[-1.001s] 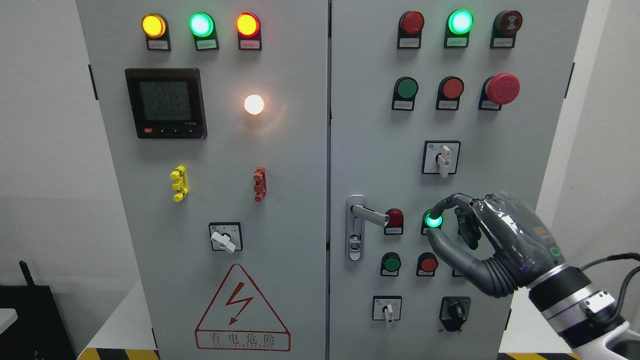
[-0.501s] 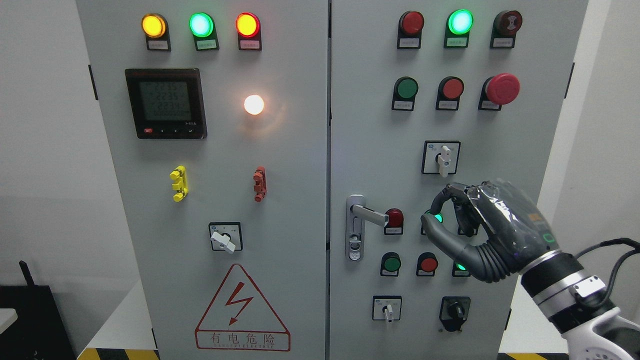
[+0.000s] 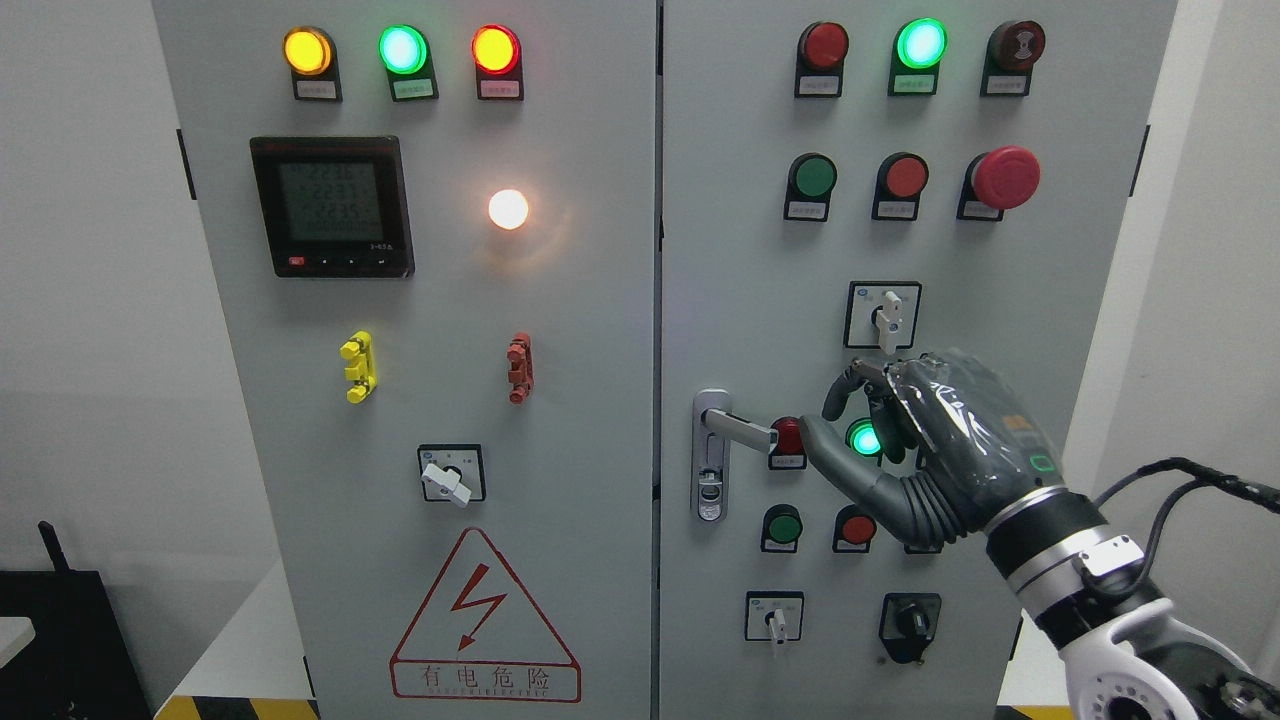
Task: Release door handle
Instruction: 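Close the right hand fingers around the silver handle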
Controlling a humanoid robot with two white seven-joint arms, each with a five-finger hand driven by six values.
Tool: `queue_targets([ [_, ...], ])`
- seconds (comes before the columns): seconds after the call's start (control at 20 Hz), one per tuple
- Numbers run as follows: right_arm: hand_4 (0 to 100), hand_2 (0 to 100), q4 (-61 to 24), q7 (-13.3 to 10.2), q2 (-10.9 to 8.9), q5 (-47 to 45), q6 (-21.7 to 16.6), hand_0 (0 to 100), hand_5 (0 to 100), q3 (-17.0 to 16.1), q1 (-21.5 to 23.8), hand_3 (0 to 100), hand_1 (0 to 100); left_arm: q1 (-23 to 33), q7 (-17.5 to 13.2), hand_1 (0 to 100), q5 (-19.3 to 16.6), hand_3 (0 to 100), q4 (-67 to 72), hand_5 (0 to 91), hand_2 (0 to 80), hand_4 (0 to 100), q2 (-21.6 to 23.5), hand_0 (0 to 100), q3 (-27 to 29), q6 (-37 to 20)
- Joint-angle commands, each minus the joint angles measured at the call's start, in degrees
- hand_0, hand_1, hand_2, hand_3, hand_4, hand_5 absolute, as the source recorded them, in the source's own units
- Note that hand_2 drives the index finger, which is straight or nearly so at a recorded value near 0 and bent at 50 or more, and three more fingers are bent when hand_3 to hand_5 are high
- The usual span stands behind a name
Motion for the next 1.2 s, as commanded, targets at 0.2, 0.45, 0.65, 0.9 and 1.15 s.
queue_targets([
  [0.2,100,48,0.12,0.11,3.2,-0.63,1.51,48,100,2.23,-0.64,100,19,0.0,0.05,39,-0.05,0,-1.76,0.0,0.0,0,0.0,12,-0.04,0.01],
  [0.45,100,47,0.12,0.9,2.94,-0.63,2.57,47,100,2.05,-0.9,100,20,0.0,0.05,39,0.04,0,-1.76,0.0,0.0,0,0.0,12,-0.04,0.01],
  [0.65,100,45,1.17,1.78,2.85,-0.8,2.75,47,100,1.7,-1.96,100,21,0.0,0.05,39,-0.05,0,-1.76,0.0,0.0,0,0.0,12,0.05,0.01],
  [0.9,100,44,1.26,2.57,2.85,-0.8,2.75,46,100,1.61,-2.31,100,23,0.0,0.05,39,-0.05,0,-1.76,0.0,0.0,0,0.0,12,-0.04,0.01],
  [1.15,100,43,1.88,2.57,2.94,-0.8,2.75,46,100,1.7,-2.4,100,23,0.0,0.05,39,-0.05,0,-1.76,0.0,0.0,0,0.0,12,0.05,0.01],
])
